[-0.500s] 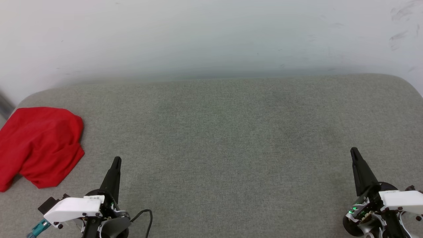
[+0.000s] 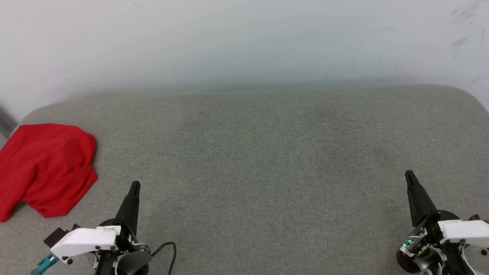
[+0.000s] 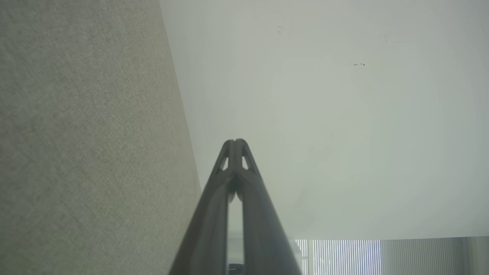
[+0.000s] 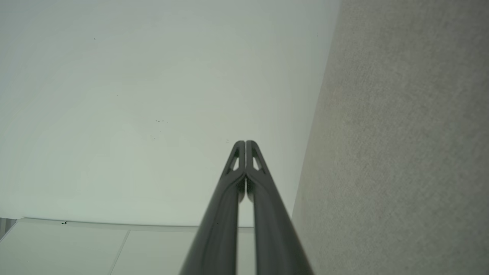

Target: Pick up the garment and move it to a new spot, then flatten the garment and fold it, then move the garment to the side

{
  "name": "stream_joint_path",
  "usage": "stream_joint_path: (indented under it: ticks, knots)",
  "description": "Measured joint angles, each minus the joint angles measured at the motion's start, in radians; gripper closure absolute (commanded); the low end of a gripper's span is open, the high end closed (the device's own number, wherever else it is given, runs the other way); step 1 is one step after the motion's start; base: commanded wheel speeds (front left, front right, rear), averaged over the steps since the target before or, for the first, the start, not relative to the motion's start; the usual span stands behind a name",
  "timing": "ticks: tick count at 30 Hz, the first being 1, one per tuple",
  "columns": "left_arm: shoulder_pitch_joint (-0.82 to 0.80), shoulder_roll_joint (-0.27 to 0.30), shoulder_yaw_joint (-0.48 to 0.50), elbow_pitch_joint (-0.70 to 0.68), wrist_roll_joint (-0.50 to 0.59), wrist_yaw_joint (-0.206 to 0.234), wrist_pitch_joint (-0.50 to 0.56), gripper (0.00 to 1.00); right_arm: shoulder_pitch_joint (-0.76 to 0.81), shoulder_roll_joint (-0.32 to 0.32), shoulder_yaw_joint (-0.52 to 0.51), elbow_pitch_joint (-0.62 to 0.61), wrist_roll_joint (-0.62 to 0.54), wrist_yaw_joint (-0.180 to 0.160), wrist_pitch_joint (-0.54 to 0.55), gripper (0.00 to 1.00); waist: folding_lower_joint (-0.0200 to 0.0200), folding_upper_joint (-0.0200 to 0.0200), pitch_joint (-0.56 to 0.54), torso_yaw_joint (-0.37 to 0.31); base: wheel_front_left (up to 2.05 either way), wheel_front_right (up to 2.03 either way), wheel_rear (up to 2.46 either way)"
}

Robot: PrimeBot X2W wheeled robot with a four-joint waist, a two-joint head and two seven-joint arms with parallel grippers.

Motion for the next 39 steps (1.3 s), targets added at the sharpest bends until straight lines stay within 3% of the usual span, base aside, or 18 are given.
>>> stream_joint_path:
  ticks: [39]
  knots:
    - [0.000, 0.000, 0.000, 0.000, 0.000, 0.000, 0.000, 1.00, 0.000, 0.000, 0.000, 0.000, 0.000, 0.000, 0.000, 1.00, 0.0000, 0.0000, 0.000, 0.000, 0.00, 0.00, 0.00]
